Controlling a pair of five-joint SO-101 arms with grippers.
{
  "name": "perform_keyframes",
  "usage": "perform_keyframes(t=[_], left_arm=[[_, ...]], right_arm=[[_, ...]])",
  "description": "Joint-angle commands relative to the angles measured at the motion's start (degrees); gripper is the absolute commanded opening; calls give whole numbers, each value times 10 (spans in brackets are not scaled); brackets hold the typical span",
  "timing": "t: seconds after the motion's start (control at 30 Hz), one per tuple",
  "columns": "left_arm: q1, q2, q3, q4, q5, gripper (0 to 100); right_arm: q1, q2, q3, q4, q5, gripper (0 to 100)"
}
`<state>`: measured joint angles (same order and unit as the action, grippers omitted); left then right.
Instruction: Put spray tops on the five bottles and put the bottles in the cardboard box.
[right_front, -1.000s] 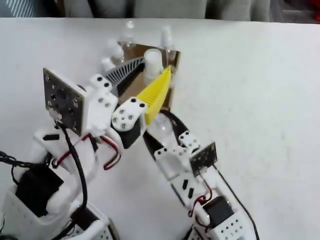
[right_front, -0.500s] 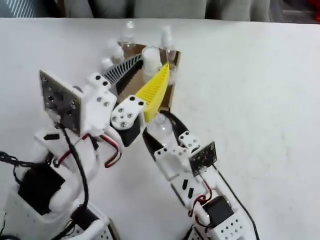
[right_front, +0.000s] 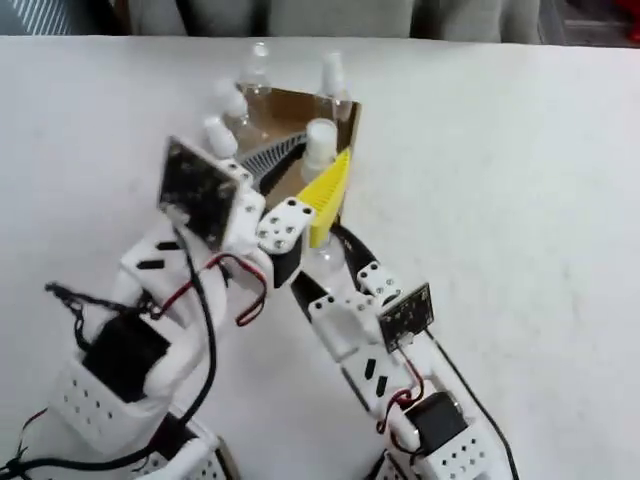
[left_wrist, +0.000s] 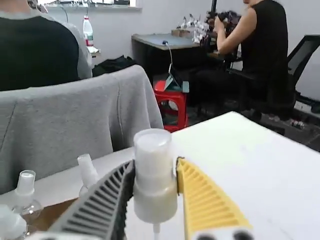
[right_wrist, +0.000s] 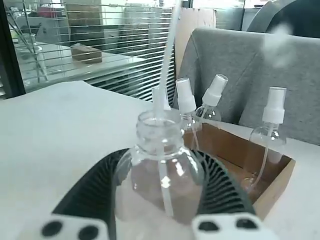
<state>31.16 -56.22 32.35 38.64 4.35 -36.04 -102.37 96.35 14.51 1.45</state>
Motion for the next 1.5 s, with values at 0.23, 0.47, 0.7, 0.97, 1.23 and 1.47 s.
perform_keyframes(t=[0.23,0.47,0.7,0.97,1.23,1.47], left_arm=[[31,-58,107,-10,-4,20],[35,-91,173,-26,-4,22],[31,-128,206,-21,-2,212],[30,-169,219,-21,-3,252],[-32,-175,183,-4,-4,255],[-84,-241,156,32,-1,252]], right_arm=[[5,-7,5,2,-6,16],[5,-7,5,2,-5,16],[5,-7,5,2,-5,16],[5,-7,5,2,-5,16],[5,-7,5,2,-4,16],[15,-7,5,1,-4,16]])
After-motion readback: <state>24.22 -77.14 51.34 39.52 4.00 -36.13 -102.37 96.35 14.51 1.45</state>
